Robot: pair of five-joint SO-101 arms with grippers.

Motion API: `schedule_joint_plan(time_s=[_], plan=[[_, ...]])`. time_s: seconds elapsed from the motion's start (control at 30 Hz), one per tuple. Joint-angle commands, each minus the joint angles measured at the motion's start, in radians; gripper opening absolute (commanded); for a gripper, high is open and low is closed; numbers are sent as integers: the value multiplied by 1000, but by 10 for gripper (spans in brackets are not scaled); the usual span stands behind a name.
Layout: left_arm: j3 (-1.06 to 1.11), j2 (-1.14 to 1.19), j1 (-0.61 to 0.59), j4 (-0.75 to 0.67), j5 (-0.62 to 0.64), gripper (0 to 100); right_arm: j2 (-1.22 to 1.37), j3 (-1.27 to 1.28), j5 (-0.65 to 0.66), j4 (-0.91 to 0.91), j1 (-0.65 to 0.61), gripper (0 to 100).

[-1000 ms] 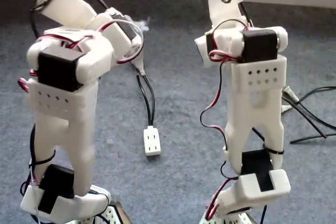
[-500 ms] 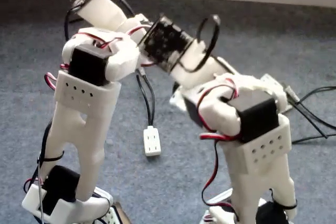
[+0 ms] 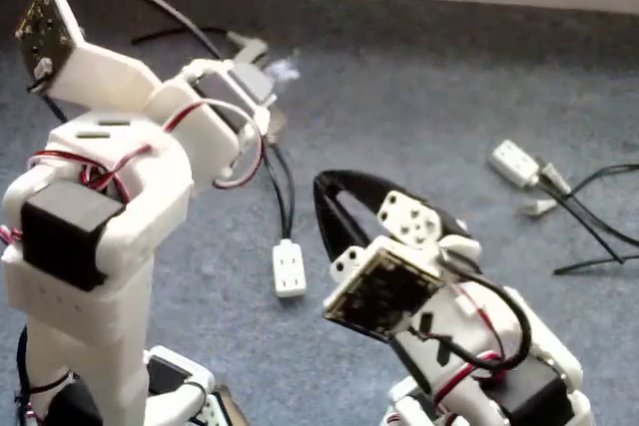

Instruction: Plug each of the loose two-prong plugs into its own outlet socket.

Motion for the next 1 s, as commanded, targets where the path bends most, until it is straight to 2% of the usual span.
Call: schedule_joint_plan(time_s=[0.0,0.17,0.37,0.57,0.87,0.97], plan=[[137,-82,-19,-86,-2,20,-39,45,-48,-108,-10,8],[298,-156,27,-192,5,80,-45,71,-48,-130,-16,8],[484,-252,162,-388,-2,7,-45,70,-106,-128,-91,8],[662,-372,180,-548,3,7,-77,76,-104,-133,-110,8],[768,-599,191,-583,0,7,-74,107,-103,-174,-105,8],[788,-633,272,-583,-49,7,-74,171,-110,-249,-67,8]])
